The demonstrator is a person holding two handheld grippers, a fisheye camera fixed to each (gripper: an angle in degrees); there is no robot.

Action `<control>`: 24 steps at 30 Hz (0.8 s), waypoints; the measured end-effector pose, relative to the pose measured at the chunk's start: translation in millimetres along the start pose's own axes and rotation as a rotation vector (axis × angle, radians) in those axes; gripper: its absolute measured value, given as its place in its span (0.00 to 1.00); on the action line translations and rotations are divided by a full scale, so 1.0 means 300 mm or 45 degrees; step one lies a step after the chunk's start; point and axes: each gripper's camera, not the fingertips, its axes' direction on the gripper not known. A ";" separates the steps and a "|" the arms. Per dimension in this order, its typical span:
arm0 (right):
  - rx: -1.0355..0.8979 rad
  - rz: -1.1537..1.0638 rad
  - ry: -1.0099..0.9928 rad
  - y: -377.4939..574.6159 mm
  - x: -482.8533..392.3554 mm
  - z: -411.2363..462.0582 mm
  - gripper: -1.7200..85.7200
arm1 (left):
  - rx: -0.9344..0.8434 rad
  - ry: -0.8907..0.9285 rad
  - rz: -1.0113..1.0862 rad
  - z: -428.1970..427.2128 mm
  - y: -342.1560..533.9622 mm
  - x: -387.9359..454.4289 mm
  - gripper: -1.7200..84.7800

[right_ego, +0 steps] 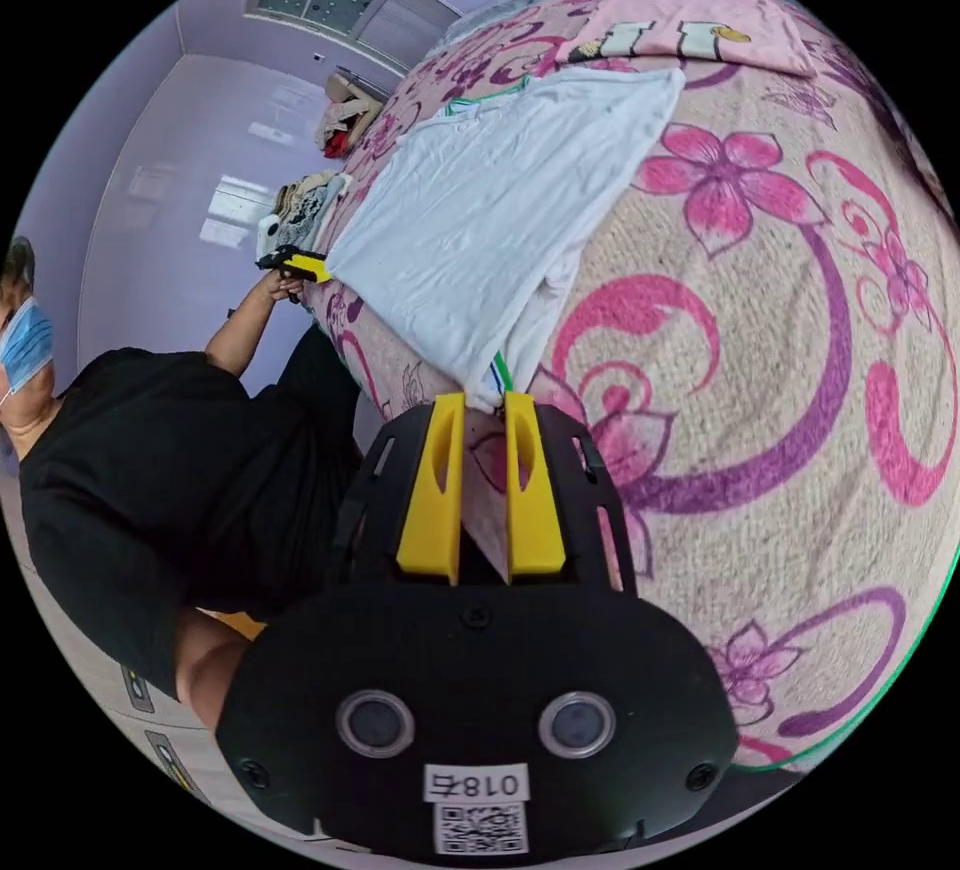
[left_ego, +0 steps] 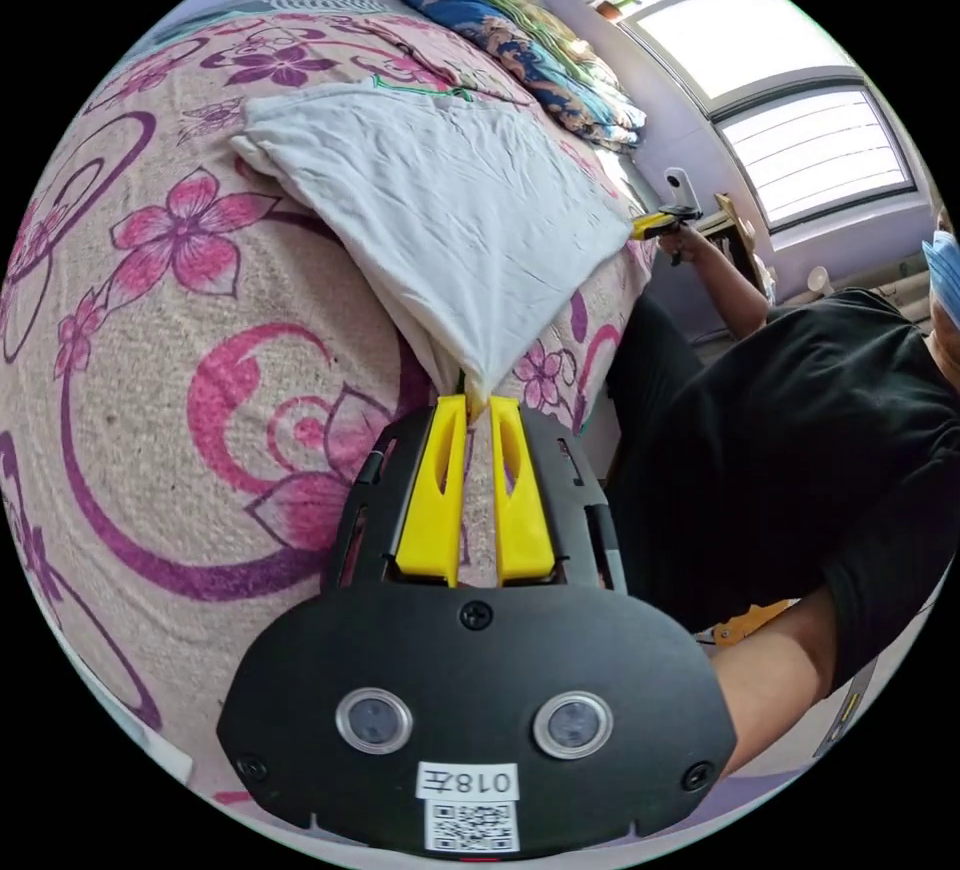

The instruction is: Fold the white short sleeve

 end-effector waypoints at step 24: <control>0.299 0.076 0.216 0.113 -0.209 0.252 0.05 | 0.036 -0.365 0.180 0.422 -0.367 0.539 0.01</control>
